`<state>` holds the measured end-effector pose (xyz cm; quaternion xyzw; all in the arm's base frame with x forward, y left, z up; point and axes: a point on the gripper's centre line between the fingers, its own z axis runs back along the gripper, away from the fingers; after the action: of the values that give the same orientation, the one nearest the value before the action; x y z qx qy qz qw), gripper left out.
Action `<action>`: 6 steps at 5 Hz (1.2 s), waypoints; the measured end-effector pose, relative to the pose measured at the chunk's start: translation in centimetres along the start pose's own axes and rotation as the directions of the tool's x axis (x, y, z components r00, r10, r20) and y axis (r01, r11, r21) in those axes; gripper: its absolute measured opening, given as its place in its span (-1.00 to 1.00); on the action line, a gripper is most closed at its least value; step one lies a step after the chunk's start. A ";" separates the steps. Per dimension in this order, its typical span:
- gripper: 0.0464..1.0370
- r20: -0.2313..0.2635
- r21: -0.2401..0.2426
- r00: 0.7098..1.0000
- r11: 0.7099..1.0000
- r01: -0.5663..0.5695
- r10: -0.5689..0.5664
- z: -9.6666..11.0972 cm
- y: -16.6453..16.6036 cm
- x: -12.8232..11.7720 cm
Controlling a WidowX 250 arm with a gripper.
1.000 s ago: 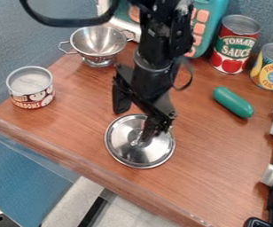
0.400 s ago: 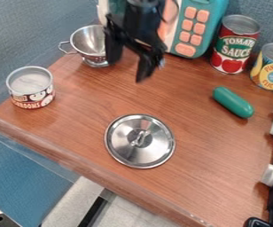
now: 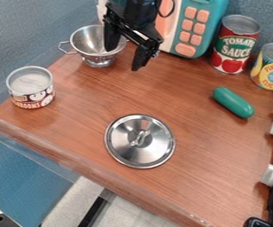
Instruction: Move silver colander from left upper side to right bottom side
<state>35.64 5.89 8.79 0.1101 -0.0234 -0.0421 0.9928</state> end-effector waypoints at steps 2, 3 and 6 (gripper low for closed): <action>0.92 -0.036 0.040 0.999 0.999 -0.008 0.009 -1.8 2.5 1.5; 0.83 -0.049 0.037 0.999 0.999 -0.012 0.014 -2.5 3.2 1.6; -0.74 -0.050 0.027 0.999 1.000 0.005 -0.004 -3.8 3.4 1.8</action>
<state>37.86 9.81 5.92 0.1245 0.0013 -0.0412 0.9914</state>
